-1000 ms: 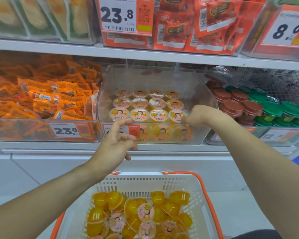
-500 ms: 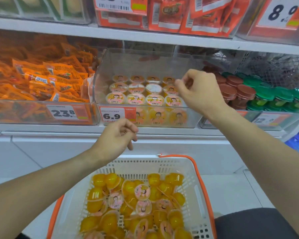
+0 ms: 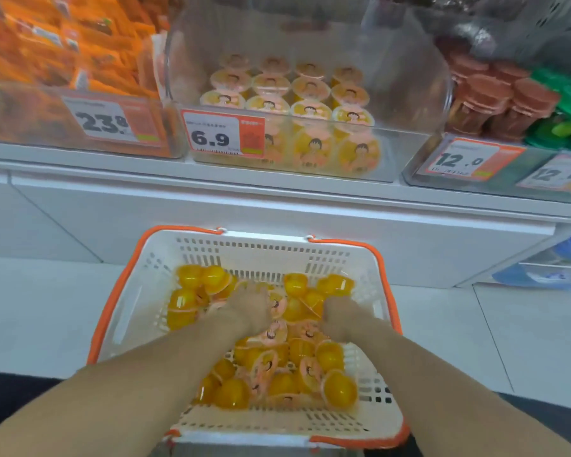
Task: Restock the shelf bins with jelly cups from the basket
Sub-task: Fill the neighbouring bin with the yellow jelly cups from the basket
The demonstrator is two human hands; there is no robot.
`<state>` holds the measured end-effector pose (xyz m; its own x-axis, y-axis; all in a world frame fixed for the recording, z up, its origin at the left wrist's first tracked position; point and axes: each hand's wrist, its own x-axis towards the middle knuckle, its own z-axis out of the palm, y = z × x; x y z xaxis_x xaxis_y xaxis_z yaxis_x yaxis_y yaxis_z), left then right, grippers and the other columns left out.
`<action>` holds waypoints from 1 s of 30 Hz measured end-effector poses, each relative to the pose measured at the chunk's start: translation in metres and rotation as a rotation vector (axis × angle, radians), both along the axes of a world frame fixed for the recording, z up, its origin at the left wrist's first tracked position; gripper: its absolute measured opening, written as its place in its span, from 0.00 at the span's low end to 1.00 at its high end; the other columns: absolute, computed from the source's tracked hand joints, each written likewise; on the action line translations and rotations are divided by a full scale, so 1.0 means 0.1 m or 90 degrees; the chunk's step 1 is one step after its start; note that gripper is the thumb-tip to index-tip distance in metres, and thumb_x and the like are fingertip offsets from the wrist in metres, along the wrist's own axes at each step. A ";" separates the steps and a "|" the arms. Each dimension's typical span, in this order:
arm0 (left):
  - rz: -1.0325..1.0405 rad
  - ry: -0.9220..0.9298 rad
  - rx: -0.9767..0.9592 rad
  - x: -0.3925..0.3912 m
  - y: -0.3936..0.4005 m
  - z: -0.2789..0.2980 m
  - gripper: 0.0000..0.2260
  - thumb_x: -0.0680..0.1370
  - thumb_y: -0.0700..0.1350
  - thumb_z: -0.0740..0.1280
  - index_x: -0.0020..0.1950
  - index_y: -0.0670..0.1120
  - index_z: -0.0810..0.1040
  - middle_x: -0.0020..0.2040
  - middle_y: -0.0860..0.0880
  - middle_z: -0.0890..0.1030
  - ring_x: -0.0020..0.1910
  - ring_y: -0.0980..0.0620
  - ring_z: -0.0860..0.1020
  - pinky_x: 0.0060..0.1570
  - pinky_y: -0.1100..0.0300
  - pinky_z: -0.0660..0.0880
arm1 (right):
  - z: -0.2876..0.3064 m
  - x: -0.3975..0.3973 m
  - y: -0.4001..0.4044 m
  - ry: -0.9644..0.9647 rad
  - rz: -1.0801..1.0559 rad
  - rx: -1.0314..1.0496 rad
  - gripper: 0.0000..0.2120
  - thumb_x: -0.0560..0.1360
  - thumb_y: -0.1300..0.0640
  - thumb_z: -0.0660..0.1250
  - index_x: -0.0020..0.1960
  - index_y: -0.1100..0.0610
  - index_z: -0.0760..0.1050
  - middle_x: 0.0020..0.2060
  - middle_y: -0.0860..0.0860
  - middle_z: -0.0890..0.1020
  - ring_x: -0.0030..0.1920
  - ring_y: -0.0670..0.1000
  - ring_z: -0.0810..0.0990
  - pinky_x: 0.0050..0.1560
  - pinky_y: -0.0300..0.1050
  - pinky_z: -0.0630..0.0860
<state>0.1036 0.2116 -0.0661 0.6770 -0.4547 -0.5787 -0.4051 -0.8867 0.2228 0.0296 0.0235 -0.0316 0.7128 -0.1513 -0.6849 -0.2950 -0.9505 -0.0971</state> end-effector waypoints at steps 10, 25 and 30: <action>-0.129 -0.183 -0.019 -0.03 -0.10 -0.58 0.37 0.74 0.56 0.70 0.78 0.50 0.57 0.72 0.48 0.67 0.73 0.46 0.62 0.69 0.46 0.57 | -0.41 -0.20 0.07 -0.213 -0.216 0.051 0.23 0.77 0.53 0.68 0.70 0.53 0.65 0.65 0.52 0.73 0.61 0.55 0.77 0.57 0.48 0.75; 0.680 0.680 -0.760 0.16 0.38 0.17 0.27 0.67 0.40 0.78 0.62 0.45 0.71 0.62 0.42 0.75 0.52 0.42 0.80 0.52 0.46 0.81 | -0.66 0.19 0.26 -0.169 0.003 -0.131 0.18 0.79 0.66 0.59 0.67 0.57 0.68 0.59 0.55 0.78 0.59 0.56 0.80 0.57 0.49 0.77; 0.681 0.757 -0.773 0.19 0.64 0.26 0.29 0.75 0.43 0.72 0.74 0.45 0.68 0.75 0.44 0.66 0.62 0.40 0.78 0.50 0.51 0.81 | -0.22 0.42 0.24 -0.190 -0.197 0.048 0.07 0.80 0.58 0.62 0.53 0.61 0.74 0.44 0.57 0.82 0.49 0.58 0.83 0.40 0.45 0.74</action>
<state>0.1228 0.2759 -0.0406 0.4720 -0.6296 -0.6171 0.8578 0.1667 0.4861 0.0719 0.0473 -0.0537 0.8100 -0.3465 -0.4731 -0.5137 -0.8083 -0.2876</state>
